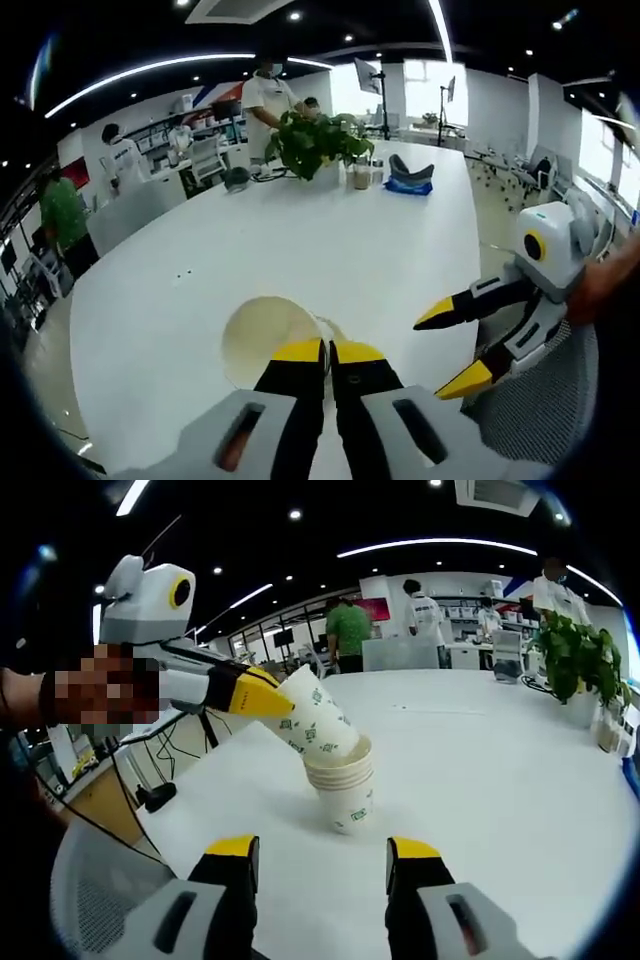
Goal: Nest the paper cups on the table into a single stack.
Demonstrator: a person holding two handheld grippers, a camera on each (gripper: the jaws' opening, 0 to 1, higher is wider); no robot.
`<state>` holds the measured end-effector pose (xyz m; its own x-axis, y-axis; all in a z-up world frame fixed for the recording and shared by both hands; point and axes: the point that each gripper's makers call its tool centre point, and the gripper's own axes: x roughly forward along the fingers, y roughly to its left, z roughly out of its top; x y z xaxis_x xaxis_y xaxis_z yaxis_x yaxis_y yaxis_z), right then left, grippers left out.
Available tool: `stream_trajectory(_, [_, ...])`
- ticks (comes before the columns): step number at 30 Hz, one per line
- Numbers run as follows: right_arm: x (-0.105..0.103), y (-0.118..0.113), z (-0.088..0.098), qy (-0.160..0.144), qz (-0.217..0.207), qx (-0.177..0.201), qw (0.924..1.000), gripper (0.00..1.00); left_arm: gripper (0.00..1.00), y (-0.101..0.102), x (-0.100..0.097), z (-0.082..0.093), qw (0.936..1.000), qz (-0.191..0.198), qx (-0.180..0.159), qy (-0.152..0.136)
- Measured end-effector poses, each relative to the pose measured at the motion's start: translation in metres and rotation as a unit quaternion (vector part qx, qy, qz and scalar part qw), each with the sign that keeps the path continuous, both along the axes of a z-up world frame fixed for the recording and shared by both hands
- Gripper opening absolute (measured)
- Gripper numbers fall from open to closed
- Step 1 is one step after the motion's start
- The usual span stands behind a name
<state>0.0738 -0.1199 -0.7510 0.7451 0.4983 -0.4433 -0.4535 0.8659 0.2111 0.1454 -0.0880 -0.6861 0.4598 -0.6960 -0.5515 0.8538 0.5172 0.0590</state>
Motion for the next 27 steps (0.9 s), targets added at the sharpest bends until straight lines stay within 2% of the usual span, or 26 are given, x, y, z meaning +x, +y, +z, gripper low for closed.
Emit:
stream_trajectory(11, [0.0,0.0,-0.002,0.002,0.002,-0.003,1.0,0.51,0.01,-0.003,0.005,-0.013,0.9999,0.003,0.003,0.011])
stream_trajectory(20, [-0.001,0.001,-0.004,0.006,0.003,-0.004,1.0,0.51,0.0,-0.006,0.003,-0.015,0.9998,0.007,-0.002,0.019])
stream_trajectory(27, [-0.001,0.001,-0.005,0.009,0.003,-0.005,0.9999,0.51,0.02,0.009,0.009,-0.012,0.999,0.036,-0.021,0.015])
